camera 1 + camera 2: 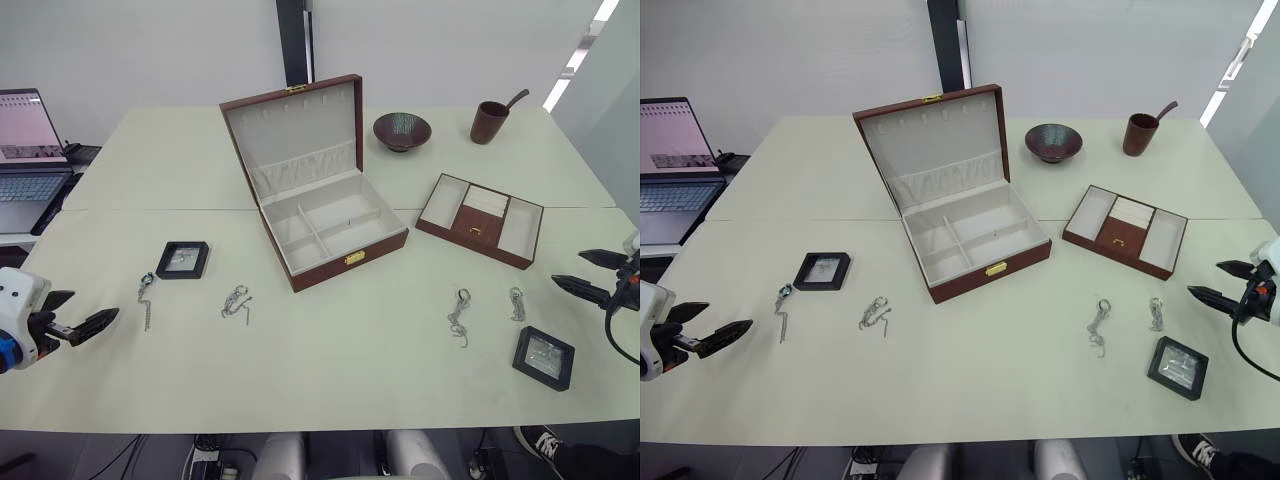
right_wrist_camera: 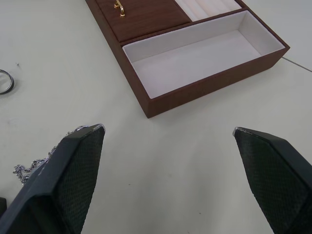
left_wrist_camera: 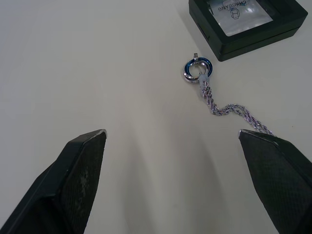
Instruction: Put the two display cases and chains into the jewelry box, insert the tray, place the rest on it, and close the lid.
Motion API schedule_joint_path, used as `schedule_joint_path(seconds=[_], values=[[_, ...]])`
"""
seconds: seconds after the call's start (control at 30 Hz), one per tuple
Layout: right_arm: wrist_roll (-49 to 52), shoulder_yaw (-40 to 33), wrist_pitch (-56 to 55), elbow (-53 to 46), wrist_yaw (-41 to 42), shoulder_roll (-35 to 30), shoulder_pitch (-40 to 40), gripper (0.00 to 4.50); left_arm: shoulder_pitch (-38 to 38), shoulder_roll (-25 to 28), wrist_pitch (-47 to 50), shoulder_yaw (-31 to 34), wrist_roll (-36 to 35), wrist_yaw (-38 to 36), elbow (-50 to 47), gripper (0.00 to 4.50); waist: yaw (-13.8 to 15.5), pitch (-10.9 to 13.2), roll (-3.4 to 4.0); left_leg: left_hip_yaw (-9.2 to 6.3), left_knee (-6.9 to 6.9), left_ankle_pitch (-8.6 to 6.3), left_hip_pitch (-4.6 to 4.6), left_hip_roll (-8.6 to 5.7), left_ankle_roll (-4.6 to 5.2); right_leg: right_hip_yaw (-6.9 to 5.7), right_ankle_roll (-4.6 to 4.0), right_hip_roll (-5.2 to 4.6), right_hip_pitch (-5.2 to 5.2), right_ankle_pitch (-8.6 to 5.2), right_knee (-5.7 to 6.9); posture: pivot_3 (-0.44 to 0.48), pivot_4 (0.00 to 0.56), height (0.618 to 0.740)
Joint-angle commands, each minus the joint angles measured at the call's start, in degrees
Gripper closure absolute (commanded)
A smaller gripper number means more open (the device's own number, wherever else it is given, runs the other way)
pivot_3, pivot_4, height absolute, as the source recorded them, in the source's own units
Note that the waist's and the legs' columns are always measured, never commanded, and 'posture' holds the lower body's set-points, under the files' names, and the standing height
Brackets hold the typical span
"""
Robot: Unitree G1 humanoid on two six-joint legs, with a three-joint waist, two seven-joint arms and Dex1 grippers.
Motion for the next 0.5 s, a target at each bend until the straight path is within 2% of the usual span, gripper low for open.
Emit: schedule_joint_path(seconds=[0.03, 0.5], values=[[-0.3, -0.9, -0.9, 0.1, 0.0, -0.8, -0.8, 0.00, -0.7, 0.2, -1.1, 2.4, 0.2, 1.0, 0.5, 0.01, 0.0, 0.0, 0.00, 0.00, 0.00, 0.00, 0.00, 0.00, 0.00, 0.00, 0.00, 0.00, 0.00, 0.00, 0.00, 0.000, 0.150, 0.740], [-1.2, -0.7, -2.3, 1.3, -1.1, -0.1, -1.9, 0.00, -1.3, 0.3, -2.1, 2.3, 0.7, 2.1, 2.4, 0.01, 0.0, 0.0, 0.01, 0.01, 0.01, 0.00, 0.00, 0.00, 0.00, 0.00, 0.00, 0.00, -0.01, 0.00, 0.02, 0.000, 0.150, 0.740]])
